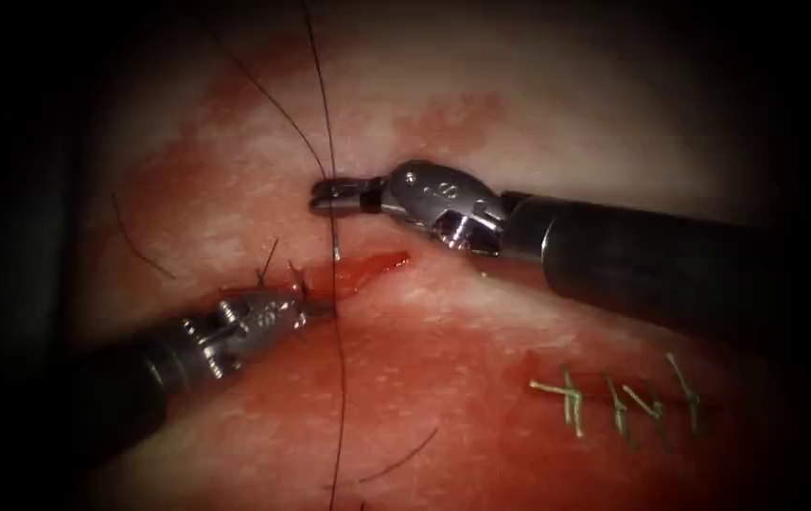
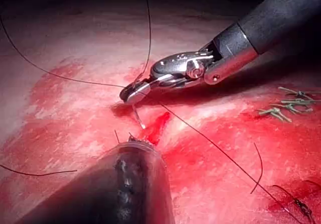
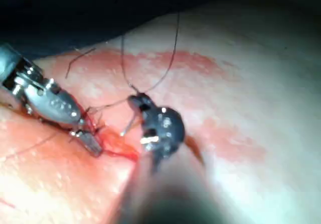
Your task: Wound Closure
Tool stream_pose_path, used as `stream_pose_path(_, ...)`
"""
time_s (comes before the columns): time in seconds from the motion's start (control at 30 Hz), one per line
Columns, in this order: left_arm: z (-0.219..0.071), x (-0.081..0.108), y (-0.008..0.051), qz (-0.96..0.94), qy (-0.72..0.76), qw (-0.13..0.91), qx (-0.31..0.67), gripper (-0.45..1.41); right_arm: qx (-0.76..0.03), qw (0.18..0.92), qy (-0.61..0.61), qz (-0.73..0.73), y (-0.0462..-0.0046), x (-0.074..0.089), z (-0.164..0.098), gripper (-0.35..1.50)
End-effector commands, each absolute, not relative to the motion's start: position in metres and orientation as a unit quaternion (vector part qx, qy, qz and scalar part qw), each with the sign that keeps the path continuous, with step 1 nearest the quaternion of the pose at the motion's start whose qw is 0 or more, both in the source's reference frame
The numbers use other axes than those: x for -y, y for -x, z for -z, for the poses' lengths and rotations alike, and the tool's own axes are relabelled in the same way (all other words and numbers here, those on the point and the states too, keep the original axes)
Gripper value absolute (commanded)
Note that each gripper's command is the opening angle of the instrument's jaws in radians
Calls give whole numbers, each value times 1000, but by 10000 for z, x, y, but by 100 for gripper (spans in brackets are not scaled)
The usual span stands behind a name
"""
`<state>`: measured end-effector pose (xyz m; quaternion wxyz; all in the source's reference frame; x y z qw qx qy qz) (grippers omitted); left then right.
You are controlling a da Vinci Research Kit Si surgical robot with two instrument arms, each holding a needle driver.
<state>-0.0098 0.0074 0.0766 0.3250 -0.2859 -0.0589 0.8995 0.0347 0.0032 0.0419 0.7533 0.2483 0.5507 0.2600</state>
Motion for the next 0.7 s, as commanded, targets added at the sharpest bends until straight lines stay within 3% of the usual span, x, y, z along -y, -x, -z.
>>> stream_pose_path(0.03,-772,-78,103,-900,285,324,59,-43,-552,749,-256,-262,-356,-35,-421,-35)
stream_pose_path(0.7,-772,-79,99,-900,285,323,60,-42,-482,744,-353,-299,-355,-20,-428,-35)
